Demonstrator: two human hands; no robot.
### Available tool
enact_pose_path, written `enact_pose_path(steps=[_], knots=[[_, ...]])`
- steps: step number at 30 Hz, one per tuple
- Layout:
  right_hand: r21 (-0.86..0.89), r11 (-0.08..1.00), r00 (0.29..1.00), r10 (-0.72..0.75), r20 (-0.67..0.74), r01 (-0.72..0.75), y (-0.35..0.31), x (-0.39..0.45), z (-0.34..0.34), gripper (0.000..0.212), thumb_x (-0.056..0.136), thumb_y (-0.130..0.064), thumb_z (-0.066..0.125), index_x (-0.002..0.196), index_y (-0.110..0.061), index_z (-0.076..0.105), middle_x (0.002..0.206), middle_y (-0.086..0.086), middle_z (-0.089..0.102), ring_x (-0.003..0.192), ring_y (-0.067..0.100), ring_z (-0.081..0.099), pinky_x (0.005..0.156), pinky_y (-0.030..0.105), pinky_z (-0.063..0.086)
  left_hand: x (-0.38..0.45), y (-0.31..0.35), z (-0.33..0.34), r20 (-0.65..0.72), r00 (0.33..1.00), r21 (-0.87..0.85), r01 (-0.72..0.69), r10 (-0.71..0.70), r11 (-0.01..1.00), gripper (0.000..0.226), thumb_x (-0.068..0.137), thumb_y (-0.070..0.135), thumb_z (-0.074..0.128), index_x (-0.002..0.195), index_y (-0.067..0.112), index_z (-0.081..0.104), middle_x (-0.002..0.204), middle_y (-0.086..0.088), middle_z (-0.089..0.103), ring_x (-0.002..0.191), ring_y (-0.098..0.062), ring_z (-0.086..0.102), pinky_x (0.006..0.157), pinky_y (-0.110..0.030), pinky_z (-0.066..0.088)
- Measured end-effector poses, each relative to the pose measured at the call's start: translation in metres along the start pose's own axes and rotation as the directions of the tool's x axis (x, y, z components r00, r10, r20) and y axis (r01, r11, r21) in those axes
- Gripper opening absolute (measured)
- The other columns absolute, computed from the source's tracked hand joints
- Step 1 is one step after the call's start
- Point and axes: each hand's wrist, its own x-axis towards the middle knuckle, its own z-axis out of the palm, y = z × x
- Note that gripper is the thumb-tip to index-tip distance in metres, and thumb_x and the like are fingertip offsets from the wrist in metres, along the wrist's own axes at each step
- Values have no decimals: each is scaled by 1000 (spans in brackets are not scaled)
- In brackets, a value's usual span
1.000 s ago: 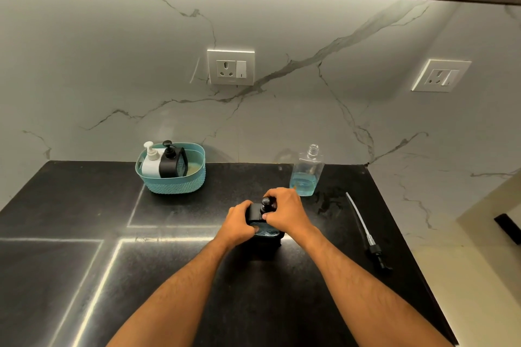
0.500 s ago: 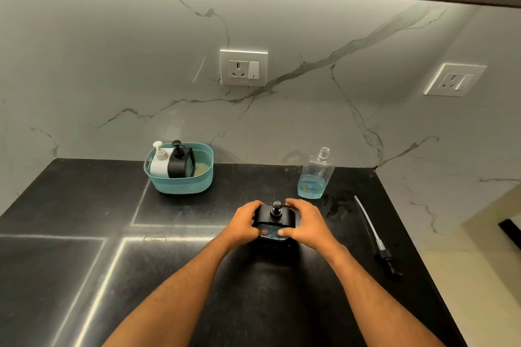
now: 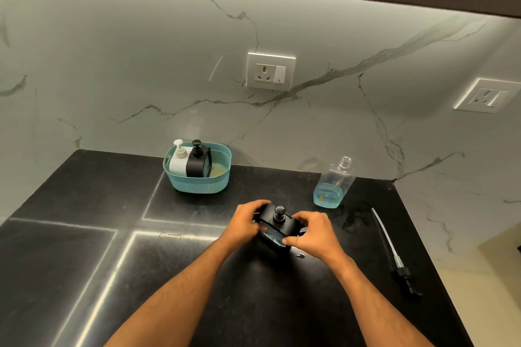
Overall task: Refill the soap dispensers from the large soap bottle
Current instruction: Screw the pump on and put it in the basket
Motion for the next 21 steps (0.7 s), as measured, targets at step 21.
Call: enact_pose_path(steps=[21], knots=[[304,935,902,-38,-431,184,-183,113,50,32,61,-50,91,75,-25,79,62,-19,68,61,-8,66,49,8,45,32,-4,-95,-634,773,-86,-74,3,993,46,88,-13,68,129,7,66,119,-1,71,110,-13,68,95,-12,52]])
